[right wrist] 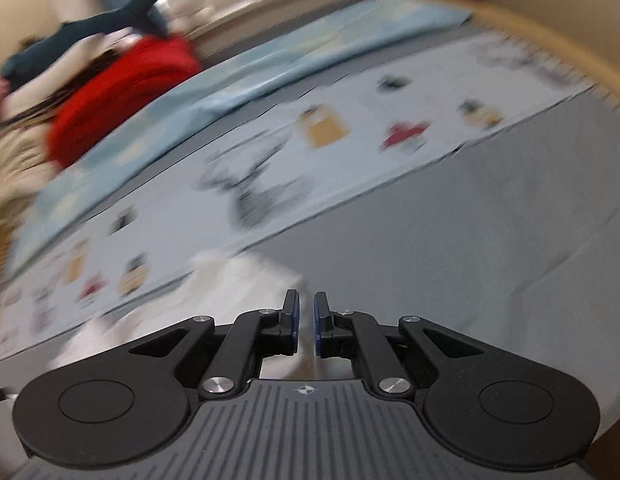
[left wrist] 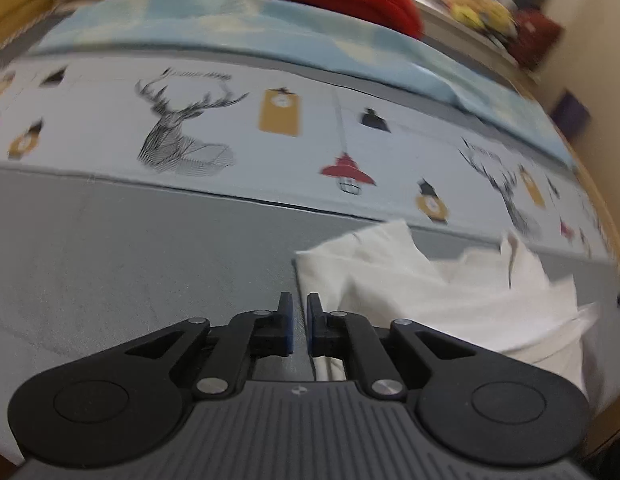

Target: Fold small clothes

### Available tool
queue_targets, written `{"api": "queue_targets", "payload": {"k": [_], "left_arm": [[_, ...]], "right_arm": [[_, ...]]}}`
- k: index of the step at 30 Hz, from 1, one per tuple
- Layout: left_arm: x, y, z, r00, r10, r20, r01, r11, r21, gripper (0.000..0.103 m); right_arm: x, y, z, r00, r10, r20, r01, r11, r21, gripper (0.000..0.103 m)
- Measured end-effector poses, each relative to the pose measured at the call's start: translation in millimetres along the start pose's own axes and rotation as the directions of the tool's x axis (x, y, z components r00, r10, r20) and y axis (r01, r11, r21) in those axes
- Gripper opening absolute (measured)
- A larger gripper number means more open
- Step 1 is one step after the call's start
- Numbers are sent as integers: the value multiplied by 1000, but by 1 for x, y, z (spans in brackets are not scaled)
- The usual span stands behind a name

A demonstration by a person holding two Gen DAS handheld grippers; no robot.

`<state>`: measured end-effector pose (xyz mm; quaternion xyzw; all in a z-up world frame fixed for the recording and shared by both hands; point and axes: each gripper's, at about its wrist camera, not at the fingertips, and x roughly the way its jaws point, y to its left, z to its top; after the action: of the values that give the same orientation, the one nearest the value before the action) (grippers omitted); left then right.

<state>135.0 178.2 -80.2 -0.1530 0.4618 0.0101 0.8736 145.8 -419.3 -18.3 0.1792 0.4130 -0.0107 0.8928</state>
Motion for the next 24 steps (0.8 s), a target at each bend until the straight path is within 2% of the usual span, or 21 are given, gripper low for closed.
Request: {"api": "queue_targets", "payload": {"k": [1, 3, 5, 8, 9, 12, 16, 19, 23, 24], "left_arm": [[2, 7, 1, 1000, -12, -17, 12, 999, -45, 7], [5, 10, 0, 998, -39, -46, 35, 996, -83, 9], [12, 3, -3, 996, -50, -77, 46, 998, -44, 18], [26, -14, -10, 994, -43, -105, 47, 998, 42, 23], [30, -19, -13, 993, -42, -107, 48, 997, 55, 25], [43, -27, -15, 994, -36, -103, 41, 998, 50, 37], [61, -35, -11, 993, -8, -114, 12, 999, 38, 41], [72, -41, -7, 993, 0, -118, 4, 999, 39, 42], [83, -44, -3, 992, 27, -122, -21, 998, 56, 42], [84, -45, -2, 992, 30, -121, -23, 998, 60, 42]], "right_arm": [[3, -2, -1, 999, -35, 32, 35, 999, -9, 9], [8, -9, -1, 1000, -27, -7, 27, 1000, 10, 11], [10, -13, -1, 1000, 0, -21, 0, 1000, 22, 11], [21, -9, -7, 997, 14, -72, -18, 998, -55, 23], [26, -9, -11, 995, 16, -95, -22, 997, -68, 26], [43, -8, -21, 988, 16, -151, -29, 996, -81, 30], [58, -1, -24, 984, 26, -178, -40, 996, -78, 33], [65, 4, -23, 985, 45, -166, -58, 995, -76, 41], [79, 10, -24, 979, 35, -201, -54, 995, -90, 41], [81, 12, -23, 979, 36, -201, -57, 993, -100, 38]]}}
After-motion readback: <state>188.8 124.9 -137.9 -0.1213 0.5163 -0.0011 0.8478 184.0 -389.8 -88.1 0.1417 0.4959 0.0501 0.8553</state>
